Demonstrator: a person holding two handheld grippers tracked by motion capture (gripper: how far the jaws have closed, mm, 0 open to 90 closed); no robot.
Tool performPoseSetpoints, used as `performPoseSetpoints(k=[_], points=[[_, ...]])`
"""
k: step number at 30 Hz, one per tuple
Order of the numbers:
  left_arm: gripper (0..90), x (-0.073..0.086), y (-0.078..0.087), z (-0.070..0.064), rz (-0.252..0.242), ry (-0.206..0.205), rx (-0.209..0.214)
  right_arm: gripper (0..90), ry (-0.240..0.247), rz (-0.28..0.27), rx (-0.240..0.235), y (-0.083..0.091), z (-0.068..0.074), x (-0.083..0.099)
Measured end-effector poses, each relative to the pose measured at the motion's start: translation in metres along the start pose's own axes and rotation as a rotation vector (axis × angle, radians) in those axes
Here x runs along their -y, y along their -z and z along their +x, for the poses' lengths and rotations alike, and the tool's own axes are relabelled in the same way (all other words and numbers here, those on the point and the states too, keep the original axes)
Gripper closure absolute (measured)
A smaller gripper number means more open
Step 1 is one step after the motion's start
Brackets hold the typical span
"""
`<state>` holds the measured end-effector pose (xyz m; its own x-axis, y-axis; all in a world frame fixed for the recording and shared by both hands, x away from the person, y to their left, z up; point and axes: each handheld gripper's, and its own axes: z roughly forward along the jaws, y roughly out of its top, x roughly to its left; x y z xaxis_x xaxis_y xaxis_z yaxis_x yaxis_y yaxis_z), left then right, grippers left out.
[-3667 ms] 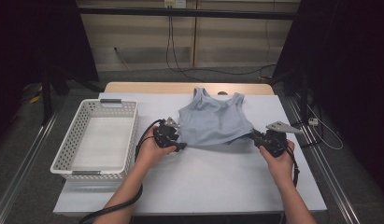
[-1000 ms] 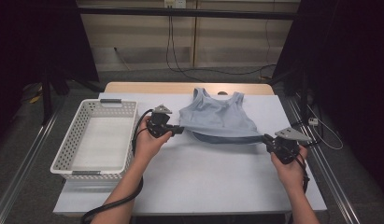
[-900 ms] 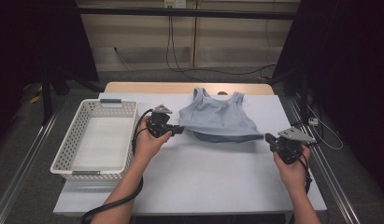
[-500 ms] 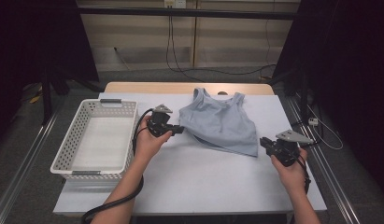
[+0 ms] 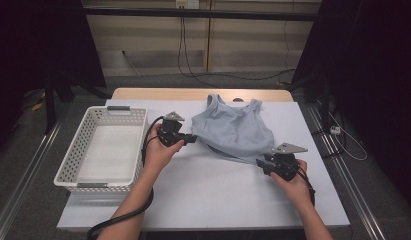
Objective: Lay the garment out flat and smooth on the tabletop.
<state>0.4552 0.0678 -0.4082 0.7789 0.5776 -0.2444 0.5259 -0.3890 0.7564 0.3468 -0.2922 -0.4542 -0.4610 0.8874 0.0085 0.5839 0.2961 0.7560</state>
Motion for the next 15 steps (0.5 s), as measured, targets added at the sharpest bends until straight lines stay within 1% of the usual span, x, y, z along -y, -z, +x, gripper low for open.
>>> performPoseSetpoints(k=[2, 4, 6, 7, 9, 12, 15], points=[[87.4, -0.0001, 0.0000, 0.0001, 0.000, 0.001, 0.001, 56.1, 0.022, 0.023, -0.011, -0.0038, 0.0035, 0.0012], [87.4, -0.0002, 0.0001, 0.0000, 0.001, 0.000, 0.000, 56.1, 0.041, 0.020, 0.006, -0.0061, 0.0056, 0.0015], [87.4, 0.0000, 0.0002, 0.0000, 0.001, 0.001, 0.000, 57.0, 0.038, 0.017, 0.009, -0.0073, 0.0049, 0.0011], [87.4, -0.0001, 0.0004, 0.0000, 0.001, 0.001, 0.000, 57.8, 0.057, 0.016, 0.013, -0.0084, 0.0047, 0.0013], [87.4, -0.0003, 0.0007, -0.0001, -0.002, 0.003, 0.001, 58.3, 0.075, 0.016, 0.022, -0.0095, 0.0055, 0.0012], [87.4, -0.0007, 0.0014, -0.0001, -0.007, 0.002, -0.001, 64.3, 0.081, 0.017, 0.020, -0.0097, 0.0063, 0.0009], [87.3, -0.0011, 0.0027, 0.0004, -0.006, 0.003, 0.001, 76.0, 0.104, 0.016, 0.026, -0.0099, 0.0073, 0.0003]])
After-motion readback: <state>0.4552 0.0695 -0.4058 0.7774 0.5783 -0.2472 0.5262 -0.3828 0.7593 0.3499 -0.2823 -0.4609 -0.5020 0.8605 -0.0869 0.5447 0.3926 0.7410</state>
